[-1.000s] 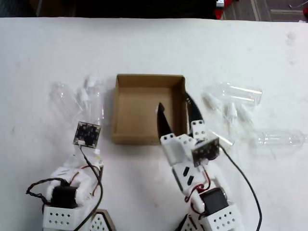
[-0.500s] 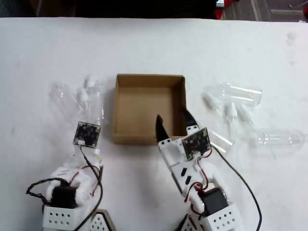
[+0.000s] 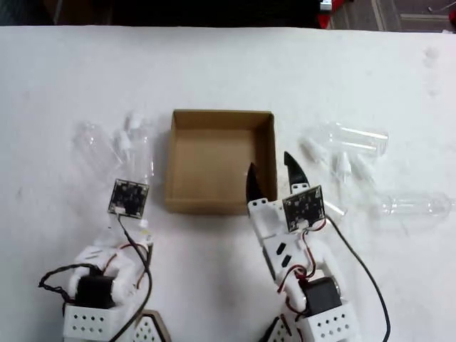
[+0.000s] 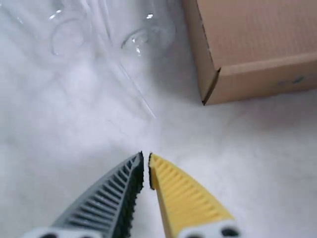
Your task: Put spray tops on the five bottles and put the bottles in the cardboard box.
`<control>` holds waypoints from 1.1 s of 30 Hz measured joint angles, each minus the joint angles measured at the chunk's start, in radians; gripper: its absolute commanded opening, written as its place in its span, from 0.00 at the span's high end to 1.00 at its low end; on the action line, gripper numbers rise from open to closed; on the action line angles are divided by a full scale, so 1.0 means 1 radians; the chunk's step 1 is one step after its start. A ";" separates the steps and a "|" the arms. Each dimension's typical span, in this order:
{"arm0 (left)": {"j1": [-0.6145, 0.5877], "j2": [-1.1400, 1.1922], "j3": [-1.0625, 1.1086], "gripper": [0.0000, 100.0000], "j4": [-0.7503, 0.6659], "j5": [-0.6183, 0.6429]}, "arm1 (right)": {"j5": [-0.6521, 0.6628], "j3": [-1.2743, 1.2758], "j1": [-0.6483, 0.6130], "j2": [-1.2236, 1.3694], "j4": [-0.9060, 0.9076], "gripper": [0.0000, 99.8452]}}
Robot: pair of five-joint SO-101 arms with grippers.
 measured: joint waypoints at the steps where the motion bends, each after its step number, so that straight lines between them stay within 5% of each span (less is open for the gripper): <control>1: 0.000 0.000 0.000 0.97 0.000 0.000 | 0.000 0.000 0.000 0.000 0.000 0.79; 15: 0.000 0.000 0.000 0.97 0.000 0.000 | 0.000 0.000 0.091 0.000 -0.052 0.80; 21: 0.000 0.000 0.000 0.97 0.000 0.000 | 0.003 0.000 0.141 0.000 -0.049 0.89; 33: 0.000 0.000 0.000 0.98 0.000 0.000 | 0.166 0.000 0.143 0.000 -0.066 0.90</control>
